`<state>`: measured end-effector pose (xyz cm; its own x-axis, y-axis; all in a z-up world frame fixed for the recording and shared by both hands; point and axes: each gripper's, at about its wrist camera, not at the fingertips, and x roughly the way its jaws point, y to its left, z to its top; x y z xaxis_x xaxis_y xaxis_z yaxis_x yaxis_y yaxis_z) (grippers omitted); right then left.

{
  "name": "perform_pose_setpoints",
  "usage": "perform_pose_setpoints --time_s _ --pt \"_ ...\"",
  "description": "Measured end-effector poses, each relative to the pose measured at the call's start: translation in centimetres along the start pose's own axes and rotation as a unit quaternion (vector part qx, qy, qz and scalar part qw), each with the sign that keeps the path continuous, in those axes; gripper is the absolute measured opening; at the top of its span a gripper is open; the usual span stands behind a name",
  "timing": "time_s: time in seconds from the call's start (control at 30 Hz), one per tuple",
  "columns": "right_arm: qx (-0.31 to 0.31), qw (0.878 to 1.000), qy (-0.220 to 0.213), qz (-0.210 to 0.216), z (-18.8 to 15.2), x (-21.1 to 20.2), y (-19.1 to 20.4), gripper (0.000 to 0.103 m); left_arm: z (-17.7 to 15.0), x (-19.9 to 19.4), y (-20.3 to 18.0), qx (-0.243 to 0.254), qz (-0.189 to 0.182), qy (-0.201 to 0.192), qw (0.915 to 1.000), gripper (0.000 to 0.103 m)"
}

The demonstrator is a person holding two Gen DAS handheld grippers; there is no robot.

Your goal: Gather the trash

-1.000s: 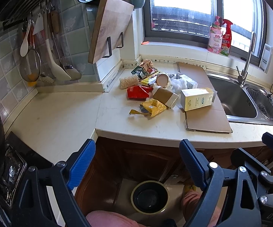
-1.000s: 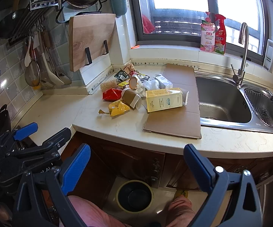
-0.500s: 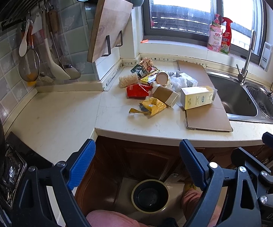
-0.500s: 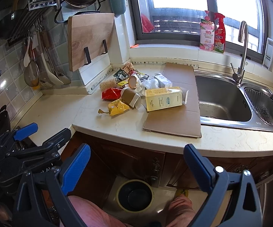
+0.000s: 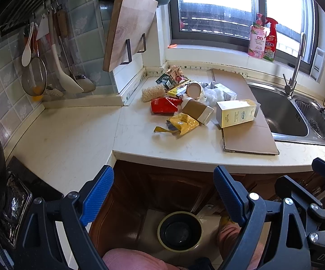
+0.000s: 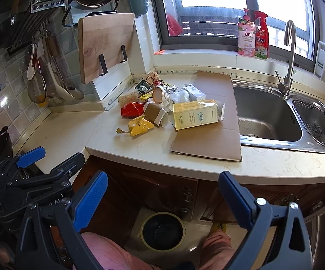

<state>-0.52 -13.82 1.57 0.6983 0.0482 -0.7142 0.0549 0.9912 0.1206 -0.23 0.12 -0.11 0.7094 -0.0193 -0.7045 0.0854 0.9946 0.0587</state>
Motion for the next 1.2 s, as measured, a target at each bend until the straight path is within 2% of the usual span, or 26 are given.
perform_pose_setpoints --time_s 0.93,1.2 --pt "0.006 1.000 0.009 0.003 -0.1 0.8 -0.5 0.099 -0.6 0.8 -0.3 0.005 0.001 0.005 1.0000 0.087" --pt "0.008 1.000 0.015 0.009 0.6 1.6 -1.1 0.099 0.3 1.6 -0.8 0.012 0.001 0.018 0.9998 0.087"
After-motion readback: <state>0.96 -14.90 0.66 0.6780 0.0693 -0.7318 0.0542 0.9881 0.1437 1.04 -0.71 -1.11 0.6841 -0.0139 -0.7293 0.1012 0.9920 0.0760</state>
